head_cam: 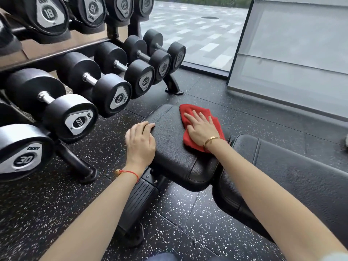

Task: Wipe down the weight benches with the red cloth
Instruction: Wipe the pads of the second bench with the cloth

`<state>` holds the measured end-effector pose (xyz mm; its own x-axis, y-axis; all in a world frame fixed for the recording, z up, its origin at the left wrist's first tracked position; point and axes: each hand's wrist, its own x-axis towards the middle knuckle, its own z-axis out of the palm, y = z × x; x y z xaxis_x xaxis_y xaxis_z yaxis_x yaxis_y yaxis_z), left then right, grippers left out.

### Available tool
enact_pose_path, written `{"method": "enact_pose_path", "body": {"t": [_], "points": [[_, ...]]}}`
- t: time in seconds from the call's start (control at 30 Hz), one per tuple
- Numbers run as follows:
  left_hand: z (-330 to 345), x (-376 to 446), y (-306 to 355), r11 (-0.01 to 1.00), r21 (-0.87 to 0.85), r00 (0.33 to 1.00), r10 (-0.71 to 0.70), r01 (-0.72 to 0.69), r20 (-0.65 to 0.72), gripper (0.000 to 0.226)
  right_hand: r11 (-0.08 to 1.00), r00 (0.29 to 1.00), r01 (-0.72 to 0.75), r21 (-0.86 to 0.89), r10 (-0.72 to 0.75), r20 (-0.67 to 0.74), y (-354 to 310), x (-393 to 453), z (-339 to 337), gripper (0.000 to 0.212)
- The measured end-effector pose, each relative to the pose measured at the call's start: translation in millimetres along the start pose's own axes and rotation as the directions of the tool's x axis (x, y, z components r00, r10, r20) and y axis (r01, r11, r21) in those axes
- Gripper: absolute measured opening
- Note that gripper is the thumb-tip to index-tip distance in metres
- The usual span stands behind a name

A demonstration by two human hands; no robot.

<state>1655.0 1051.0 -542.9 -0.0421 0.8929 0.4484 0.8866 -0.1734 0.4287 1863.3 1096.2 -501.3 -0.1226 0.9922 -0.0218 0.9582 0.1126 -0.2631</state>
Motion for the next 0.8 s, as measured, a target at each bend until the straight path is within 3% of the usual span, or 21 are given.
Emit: {"method": "enact_pose_path", "body": {"t": [0.13,0.33,0.53,0.63,0.8], "points": [[0,0,2,1.000,-0.014,1.000,-0.005,0.004,-0.016,0.045,0.997,0.997,0.076,0.009,-0.076,0.035,-26,10,4,0.056],[-1,0,3,1.000,-0.006,1.000,-0.011,0.011,-0.022,0.044,0.961,0.961,0.277,0.011,-0.277,-0.024,-21,-56,20,0.057],[-10,-3,7,0.997,0.005,0.994,-0.080,0.080,0.075,0.044,0.990,0.991,0.135,0.030,-0.135,0.023,-19,-19,8,0.056],[-22,-15,4,0.994,-0.011,0.993,-0.103,0.104,0.062,0.045,0.994,0.993,0.113,0.012,-0.113,0.041,-40,6,9,0.056],[-34,-30,-6,0.987,-0.031,0.987,-0.155,0.157,0.049,0.043,0.944,0.941,0.328,0.023,-0.329,0.075,-79,-16,23,0.057]]}}
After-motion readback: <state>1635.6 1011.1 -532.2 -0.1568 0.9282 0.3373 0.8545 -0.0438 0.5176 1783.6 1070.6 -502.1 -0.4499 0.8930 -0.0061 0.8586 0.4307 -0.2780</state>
